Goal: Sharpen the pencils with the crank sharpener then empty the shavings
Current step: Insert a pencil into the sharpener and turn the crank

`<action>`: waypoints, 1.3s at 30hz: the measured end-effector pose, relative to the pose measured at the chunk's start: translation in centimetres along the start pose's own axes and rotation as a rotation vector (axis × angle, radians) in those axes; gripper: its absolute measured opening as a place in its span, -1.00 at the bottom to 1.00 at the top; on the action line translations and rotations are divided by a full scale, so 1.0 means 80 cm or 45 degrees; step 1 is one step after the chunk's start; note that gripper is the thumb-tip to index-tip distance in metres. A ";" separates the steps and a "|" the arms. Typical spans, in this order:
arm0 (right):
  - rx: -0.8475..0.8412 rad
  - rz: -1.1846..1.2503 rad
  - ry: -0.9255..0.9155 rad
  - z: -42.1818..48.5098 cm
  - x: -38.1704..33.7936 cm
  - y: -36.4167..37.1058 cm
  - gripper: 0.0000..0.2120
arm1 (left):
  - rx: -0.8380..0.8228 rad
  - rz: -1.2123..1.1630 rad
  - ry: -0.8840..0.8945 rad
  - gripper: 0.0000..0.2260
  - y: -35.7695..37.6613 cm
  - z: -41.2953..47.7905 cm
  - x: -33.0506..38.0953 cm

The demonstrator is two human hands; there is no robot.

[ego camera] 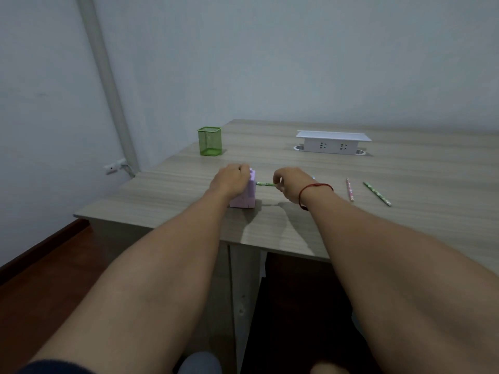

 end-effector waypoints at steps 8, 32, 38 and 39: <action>0.063 0.030 0.023 0.011 -0.008 0.015 -0.78 | -0.038 0.098 0.008 -0.61 0.003 0.005 0.005; -0.105 -0.025 -0.208 0.013 -0.083 0.023 -0.18 | -0.060 -0.360 -0.121 -0.69 -0.018 -0.002 -0.068; -0.124 -0.196 -0.284 0.016 -0.095 0.045 -0.27 | -0.061 -0.397 -0.176 -0.78 -0.018 -0.013 -0.084; -0.120 -0.214 -0.274 0.017 -0.094 0.045 -0.28 | -0.073 -0.311 -0.122 -0.77 -0.016 -0.014 -0.084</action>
Point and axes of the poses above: each hand's wrist, its own z-axis towards the middle knuckle, its own y-axis out of the palm, x = y × z, the point moved 6 cm from there along z, towards the middle knuckle, and after that the axes turned 6 degrees about z, right-handed, at the moved point
